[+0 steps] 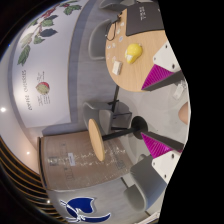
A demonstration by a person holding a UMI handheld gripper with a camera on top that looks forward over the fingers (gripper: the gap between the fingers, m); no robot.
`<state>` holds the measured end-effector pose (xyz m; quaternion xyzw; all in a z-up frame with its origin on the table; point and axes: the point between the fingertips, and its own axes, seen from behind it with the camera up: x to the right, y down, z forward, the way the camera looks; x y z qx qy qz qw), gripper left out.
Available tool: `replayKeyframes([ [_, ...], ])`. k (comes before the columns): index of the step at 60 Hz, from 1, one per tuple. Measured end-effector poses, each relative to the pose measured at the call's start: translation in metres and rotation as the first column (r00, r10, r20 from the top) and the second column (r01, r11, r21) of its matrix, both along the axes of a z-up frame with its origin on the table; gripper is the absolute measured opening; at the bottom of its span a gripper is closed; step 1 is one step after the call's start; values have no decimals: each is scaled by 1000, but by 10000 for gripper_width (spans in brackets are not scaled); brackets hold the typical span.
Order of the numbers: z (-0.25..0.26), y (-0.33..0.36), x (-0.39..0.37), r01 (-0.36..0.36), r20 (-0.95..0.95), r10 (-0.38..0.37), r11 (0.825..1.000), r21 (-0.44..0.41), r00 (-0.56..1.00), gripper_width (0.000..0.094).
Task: Arrange mouse
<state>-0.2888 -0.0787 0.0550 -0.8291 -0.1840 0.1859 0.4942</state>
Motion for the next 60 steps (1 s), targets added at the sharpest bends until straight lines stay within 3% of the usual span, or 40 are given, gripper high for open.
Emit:
replayKeyframes([
  [10,-23,16,43,21,70,-19,999,-37,997,850],
  [23,-49,70,138,180,190,-170,983,-38,967,845],
  [29,-51,96,161,219,205,-208,975,-34,956,848],
  [47,-72,173,180,250,233,-226,965,-80,946,844],
  [55,-74,205,179,259,208,-233,959,-112,950,812],
  [60,-75,219,184,265,217,-236,957,-118,947,746],
])
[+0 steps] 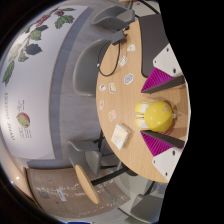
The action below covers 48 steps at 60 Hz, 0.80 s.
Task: Arrange mouse
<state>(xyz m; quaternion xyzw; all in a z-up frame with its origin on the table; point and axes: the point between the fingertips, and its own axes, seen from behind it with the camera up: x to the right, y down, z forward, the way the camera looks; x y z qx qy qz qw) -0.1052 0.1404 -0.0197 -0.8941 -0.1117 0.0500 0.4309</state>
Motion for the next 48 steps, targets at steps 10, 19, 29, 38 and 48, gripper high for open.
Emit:
replayKeyframes([
  [10,1,6,0,24,-3,-24,1000,5,1000,454],
  [19,35,-9,-17,-100,-39,103,992,83,994,352],
  [29,168,-34,68,-24,-31,38,929,369,999,348],
  [38,155,-58,173,125,-34,-121,934,336,992,346],
  [48,56,-67,232,227,5,-230,964,136,973,347],
])
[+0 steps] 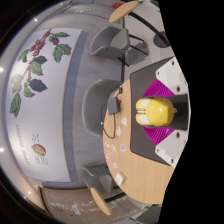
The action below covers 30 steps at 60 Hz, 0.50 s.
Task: Arrange mouse
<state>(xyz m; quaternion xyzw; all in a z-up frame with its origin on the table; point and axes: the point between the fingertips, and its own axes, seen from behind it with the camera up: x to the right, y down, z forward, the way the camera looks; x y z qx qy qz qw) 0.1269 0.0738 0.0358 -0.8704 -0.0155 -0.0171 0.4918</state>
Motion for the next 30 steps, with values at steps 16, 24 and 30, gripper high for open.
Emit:
replayKeyframes([
  [16,-49,-11,11,-13,-55,6,991,-133,998,483],
  [24,-27,-22,1,-96,-104,87,992,-85,991,846],
  [30,-10,-61,7,-148,-121,139,987,-66,983,856],
])
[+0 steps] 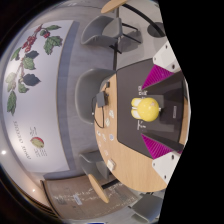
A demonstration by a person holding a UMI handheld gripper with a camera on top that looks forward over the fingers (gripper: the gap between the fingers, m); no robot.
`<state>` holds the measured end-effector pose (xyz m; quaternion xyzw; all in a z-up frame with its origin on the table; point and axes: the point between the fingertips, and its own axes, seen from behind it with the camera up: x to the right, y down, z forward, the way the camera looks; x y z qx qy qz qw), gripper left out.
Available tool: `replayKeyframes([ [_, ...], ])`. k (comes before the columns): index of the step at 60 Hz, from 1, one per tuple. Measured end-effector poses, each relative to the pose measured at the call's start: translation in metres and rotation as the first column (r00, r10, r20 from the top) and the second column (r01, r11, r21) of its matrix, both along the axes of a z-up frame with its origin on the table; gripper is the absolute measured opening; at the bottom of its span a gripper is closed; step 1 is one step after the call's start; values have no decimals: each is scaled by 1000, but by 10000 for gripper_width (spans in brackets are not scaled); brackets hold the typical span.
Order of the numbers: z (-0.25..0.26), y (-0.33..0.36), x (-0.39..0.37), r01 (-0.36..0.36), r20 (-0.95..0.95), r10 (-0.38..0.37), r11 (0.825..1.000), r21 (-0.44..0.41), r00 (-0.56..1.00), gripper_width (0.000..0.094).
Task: Arrange mouse
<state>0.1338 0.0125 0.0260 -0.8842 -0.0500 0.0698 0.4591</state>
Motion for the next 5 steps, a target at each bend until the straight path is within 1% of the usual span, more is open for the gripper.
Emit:
replayKeyframes([
  [5,-2,-33,11,-15,13,16,1000,-15,1000,856],
])
